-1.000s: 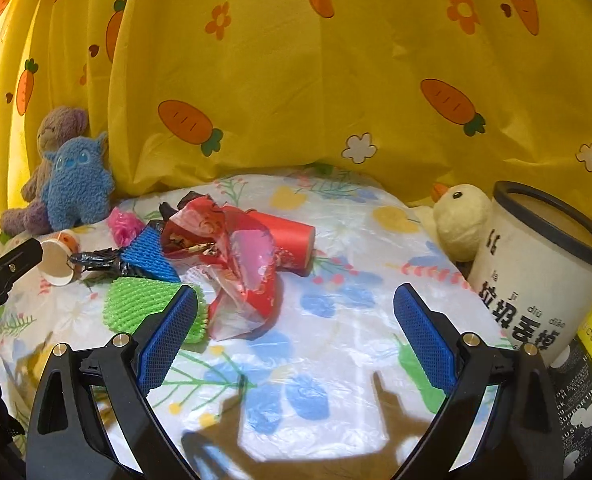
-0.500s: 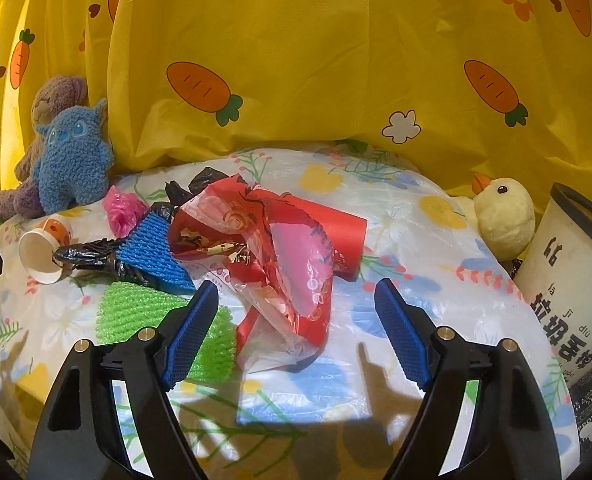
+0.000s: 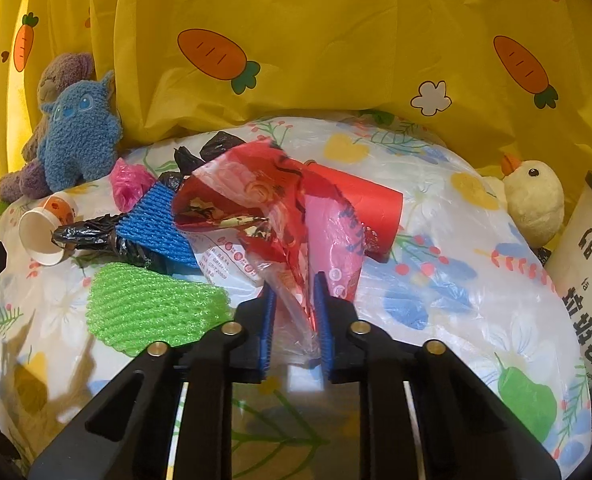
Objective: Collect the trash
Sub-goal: 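Grasp the red-and-white snack wrapper with the right tool, then close the left tool on the green mesh net and lift it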
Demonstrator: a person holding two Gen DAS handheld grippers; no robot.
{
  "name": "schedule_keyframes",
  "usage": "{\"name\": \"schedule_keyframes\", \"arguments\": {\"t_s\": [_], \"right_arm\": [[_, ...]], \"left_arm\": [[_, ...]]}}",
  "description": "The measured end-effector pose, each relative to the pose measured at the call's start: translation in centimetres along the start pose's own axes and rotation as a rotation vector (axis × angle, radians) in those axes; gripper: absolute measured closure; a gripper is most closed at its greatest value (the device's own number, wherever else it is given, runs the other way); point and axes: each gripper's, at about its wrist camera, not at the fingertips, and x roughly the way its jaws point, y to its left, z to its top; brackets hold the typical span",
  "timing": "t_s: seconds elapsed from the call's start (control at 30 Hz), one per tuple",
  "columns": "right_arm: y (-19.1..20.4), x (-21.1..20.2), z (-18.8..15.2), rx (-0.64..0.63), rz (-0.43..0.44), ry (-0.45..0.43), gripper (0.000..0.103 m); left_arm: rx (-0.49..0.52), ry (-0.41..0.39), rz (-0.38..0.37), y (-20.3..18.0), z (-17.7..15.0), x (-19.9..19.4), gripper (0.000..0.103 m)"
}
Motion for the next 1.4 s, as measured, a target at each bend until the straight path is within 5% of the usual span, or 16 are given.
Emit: {"name": "schedule_keyframes", "arguments": {"t_s": [0.57, 1.0, 1.23, 1.4], "right_arm": [[-3.7, -5.8, -1.6, 0.054, -0.026, -0.151, 0.098], [-4.4, -7.4, -2.5, 0.050, -0.013, -0.166, 0.098], [-4.5, -7.7, -2.7, 0.055, -0.006, -0.165, 0.098], [-4.6, -7.9, -2.8, 0.057, -0.010, -0.163, 0.098]], "left_arm": [[0.119, 0.141, -0.133, -5.5, -0.8, 3.4, 0.006], [0.178, 0.264, -0.113, -7.1, -1.8, 7.3, 0.007], [0.189, 0.333, -0.129, -7.3, -2.2, 8.5, 0.032], [0.208, 0.378, -0.148, -7.7, -2.5, 9.3, 0.064]]}}
